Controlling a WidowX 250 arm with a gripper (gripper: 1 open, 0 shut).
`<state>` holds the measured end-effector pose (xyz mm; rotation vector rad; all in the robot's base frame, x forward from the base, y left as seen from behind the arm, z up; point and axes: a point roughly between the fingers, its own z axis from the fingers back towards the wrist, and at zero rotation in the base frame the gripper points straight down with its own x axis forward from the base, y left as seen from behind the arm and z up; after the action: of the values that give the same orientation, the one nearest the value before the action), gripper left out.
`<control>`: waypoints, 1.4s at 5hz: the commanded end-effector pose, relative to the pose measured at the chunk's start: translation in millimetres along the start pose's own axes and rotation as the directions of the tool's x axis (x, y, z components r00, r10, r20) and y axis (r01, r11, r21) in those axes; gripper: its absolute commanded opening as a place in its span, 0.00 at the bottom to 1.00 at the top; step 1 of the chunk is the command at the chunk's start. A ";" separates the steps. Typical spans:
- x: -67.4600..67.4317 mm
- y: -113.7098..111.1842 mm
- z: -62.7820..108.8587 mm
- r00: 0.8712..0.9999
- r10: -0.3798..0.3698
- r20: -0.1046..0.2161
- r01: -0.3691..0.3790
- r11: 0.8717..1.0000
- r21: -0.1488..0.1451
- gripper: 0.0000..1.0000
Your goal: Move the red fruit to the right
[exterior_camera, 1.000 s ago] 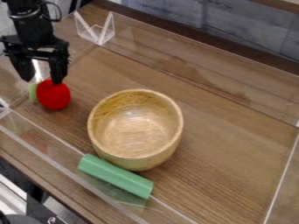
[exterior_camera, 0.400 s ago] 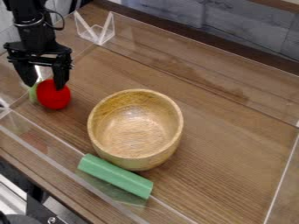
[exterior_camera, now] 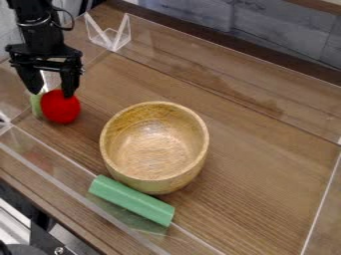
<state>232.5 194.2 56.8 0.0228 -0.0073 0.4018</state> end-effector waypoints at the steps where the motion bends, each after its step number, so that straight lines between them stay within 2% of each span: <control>1: 11.4 7.8 12.3 0.999 0.006 0.050 -0.007 1.000 0.024 1.00; 3: 14.3 13.3 11.4 0.999 0.016 0.047 -0.017 0.999 0.029 1.00; 6: 15.5 11.8 10.3 0.999 0.020 0.034 -0.021 1.000 0.019 1.00; 7: 13.9 10.1 -2.1 1.000 0.023 0.016 -0.023 0.999 0.034 1.00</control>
<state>235.5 202.9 44.3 0.0329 0.0200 0.4267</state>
